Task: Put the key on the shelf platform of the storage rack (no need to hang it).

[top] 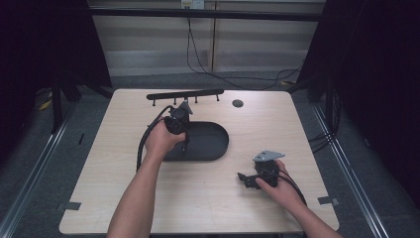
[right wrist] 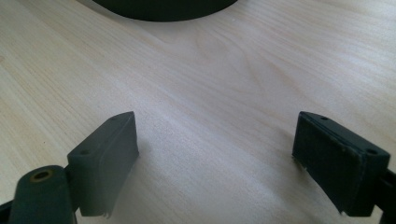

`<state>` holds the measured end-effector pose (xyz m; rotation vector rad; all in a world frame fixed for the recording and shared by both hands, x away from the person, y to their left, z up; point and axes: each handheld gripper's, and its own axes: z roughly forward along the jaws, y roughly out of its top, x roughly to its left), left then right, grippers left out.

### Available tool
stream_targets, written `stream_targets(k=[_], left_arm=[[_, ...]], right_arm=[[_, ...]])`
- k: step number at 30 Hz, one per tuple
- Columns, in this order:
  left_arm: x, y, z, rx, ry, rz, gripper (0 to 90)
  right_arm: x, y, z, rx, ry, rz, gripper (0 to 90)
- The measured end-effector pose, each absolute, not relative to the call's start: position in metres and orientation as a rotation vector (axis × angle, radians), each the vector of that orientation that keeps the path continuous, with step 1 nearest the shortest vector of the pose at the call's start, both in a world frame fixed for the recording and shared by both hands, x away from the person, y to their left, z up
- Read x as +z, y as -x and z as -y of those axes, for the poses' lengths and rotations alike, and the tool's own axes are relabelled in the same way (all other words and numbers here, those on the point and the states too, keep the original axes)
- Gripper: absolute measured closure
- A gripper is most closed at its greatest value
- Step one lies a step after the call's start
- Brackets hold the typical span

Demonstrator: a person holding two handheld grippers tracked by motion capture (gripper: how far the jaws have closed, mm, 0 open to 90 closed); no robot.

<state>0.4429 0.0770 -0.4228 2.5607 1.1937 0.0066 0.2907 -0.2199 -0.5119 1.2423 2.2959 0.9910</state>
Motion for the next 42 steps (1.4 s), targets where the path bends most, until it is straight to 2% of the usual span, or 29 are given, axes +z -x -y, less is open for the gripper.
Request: stream_targets(k=[18,31,42], left_arm=[[-0.437,-0.439,-0.077,0.045,-2.587,-1.184,66.8],[-0.442,-0.438,-0.079,0.079,-2.580,-1.191,57.4],[-0.437,-0.434,-0.083,0.059,-2.545,-1.211,54.1]], right_arm=[[-0.512,-0.291,0.220,0.990,-1.244,-2.296,13.7],[-0.512,-0.291,0.220,0.989,-1.243,-2.297,13.7],[-0.512,-0.291,0.219,0.989,-1.240,-2.297,13.7]])
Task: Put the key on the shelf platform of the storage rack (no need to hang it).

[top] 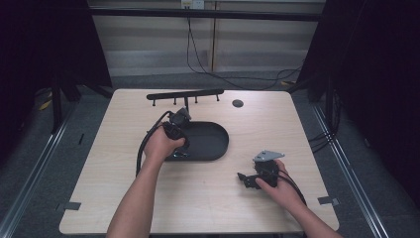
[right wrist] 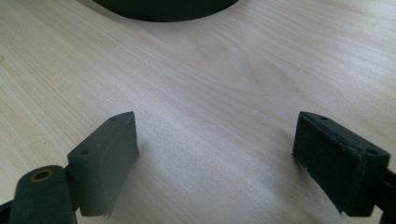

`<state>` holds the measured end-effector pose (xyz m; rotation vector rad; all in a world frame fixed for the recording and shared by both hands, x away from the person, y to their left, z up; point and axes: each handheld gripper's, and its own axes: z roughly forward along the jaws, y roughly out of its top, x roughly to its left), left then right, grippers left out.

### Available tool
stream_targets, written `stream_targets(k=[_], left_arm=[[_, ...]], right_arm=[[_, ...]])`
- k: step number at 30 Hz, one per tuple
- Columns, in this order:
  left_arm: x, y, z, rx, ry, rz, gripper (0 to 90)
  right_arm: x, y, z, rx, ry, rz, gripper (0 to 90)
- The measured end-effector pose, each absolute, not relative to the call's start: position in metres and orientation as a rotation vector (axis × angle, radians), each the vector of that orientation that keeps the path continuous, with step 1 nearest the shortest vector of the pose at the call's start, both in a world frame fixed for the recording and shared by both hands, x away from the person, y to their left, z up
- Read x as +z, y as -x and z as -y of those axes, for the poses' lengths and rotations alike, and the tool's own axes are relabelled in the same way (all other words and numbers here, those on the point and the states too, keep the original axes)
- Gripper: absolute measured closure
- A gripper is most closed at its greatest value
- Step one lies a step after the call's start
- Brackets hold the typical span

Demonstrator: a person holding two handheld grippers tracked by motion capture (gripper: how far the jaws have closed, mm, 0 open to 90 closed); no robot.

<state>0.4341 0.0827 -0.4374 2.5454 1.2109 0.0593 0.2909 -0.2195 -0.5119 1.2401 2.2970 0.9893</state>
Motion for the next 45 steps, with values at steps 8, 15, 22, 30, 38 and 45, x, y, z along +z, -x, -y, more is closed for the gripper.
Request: stream_targets(k=[8,15,22,30,38,45], left_arm=[[-0.435,-0.432,-0.085,0.046,-2.542,-1.206,51.5],[-0.431,-0.428,-0.086,0.040,-2.531,-1.211,47.9],[-0.428,-0.425,-0.090,0.039,-2.519,-1.213,45.5],[-0.423,-0.420,-0.096,0.043,-2.509,-1.205,43.7],[-0.421,-0.417,-0.098,0.020,-2.504,-1.206,40.7],[-0.419,-0.413,-0.103,0.016,-2.499,-1.199,37.4]], right_arm=[[-0.512,-0.291,0.219,0.989,-1.240,-2.297,13.7],[-0.512,-0.291,0.220,0.989,-1.240,-2.298,13.7],[-0.512,-0.291,0.219,0.988,-1.241,-2.297,13.7],[-0.512,-0.291,0.220,0.989,-1.240,-2.298,13.7],[-0.512,-0.291,0.220,0.989,-1.241,-2.297,13.7],[-0.512,-0.291,0.219,0.988,-1.241,-2.297,13.7]])
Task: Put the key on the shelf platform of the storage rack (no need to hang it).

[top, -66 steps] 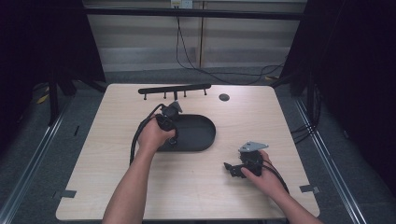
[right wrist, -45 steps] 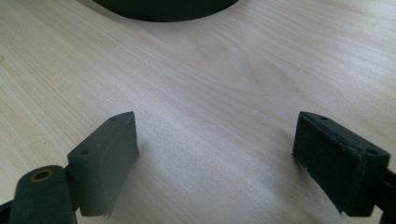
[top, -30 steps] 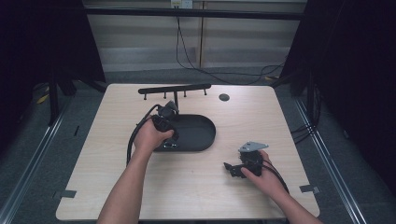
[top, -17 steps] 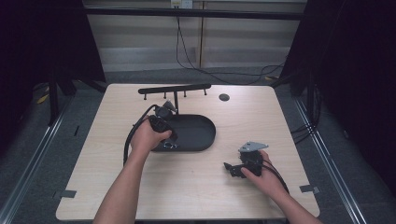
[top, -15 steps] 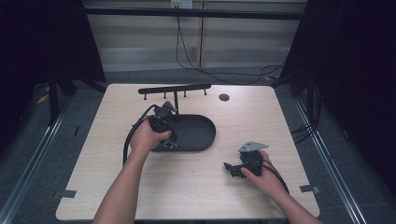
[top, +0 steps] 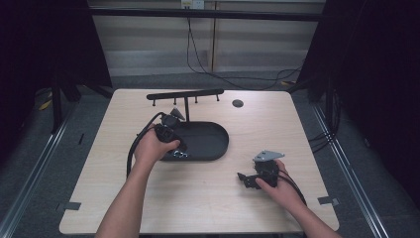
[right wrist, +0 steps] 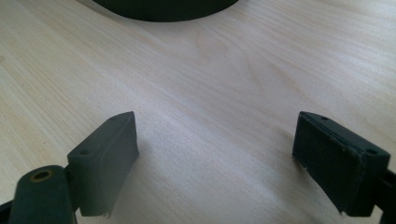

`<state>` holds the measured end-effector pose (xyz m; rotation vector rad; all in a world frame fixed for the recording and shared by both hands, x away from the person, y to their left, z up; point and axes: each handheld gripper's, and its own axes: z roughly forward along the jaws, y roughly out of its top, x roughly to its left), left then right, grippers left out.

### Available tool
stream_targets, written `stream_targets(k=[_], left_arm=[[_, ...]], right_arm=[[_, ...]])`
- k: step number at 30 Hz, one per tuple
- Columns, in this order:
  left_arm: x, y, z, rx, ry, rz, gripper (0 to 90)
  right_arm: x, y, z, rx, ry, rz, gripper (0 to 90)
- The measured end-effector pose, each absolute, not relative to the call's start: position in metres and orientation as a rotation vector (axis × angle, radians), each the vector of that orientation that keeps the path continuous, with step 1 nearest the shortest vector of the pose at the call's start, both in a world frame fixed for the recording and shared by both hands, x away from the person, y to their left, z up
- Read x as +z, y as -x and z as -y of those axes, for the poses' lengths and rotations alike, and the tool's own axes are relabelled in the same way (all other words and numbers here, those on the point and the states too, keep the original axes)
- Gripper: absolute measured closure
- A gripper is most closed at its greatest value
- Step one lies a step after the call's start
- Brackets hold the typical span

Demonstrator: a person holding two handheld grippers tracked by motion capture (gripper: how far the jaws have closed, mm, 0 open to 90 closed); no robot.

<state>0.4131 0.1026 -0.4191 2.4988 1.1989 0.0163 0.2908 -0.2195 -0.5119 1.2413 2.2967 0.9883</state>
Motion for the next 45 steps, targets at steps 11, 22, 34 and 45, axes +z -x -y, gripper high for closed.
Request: stream_targets(k=[11,22,34,45], left_arm=[[-0.416,-0.407,-0.113,0.033,-2.480,-1.175,29.9],[-0.416,-0.400,-0.121,0.029,-2.482,-1.134,23.0],[-0.416,-0.392,-0.128,0.019,-2.467,-1.135,23.0],[-0.419,-0.381,-0.137,0.016,-2.466,-1.133,23.9]], right_arm=[[-0.512,-0.291,0.220,0.988,-1.238,-2.300,13.7],[-0.512,-0.291,0.220,0.988,-1.238,-2.299,13.7],[-0.512,-0.291,0.220,0.987,-1.239,-2.298,13.7],[-0.512,-0.291,0.220,0.987,-1.238,-2.299,13.7]])
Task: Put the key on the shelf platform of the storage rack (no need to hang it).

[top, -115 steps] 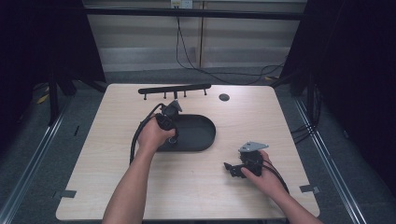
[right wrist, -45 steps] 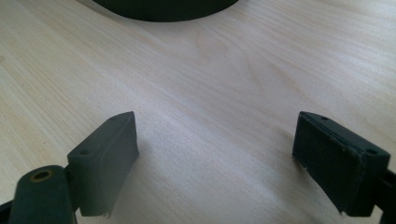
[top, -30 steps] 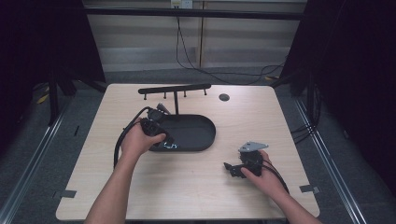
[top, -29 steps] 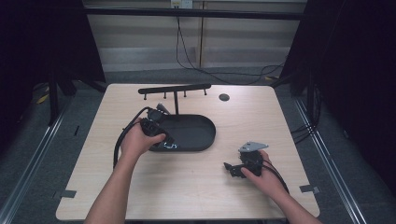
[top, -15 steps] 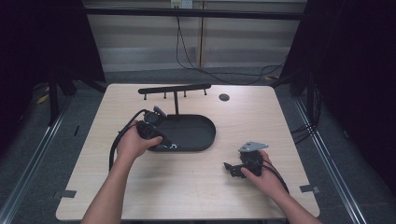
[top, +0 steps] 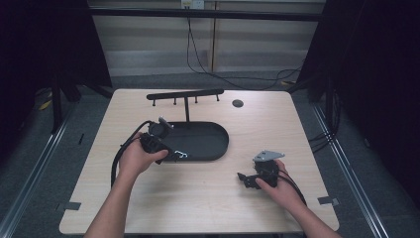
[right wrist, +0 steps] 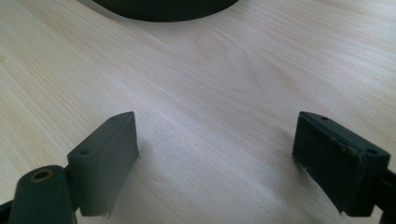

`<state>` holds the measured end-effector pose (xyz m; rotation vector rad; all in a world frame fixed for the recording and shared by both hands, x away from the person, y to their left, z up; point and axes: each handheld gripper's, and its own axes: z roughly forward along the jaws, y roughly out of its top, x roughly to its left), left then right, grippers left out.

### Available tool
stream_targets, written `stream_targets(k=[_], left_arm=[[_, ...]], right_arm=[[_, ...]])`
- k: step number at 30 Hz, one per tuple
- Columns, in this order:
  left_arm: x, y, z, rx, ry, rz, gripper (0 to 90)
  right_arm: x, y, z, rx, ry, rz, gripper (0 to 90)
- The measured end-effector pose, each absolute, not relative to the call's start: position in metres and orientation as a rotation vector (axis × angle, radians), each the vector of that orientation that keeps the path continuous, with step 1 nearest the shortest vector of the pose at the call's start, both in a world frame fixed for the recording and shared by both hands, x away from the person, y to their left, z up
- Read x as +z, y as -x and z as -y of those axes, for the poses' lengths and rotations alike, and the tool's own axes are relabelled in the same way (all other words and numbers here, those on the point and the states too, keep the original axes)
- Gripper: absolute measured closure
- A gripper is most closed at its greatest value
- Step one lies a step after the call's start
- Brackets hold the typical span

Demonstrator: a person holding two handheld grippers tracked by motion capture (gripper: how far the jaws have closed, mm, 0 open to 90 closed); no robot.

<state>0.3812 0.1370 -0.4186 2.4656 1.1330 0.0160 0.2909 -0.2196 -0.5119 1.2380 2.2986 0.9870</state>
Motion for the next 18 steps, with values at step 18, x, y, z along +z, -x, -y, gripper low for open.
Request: stream_targets(k=[18], left_arm=[[-0.430,-0.365,-0.147,0.025,-2.478,-1.118,24.0]], right_arm=[[-0.512,-0.291,0.220,0.987,-1.237,-2.299,13.7]])
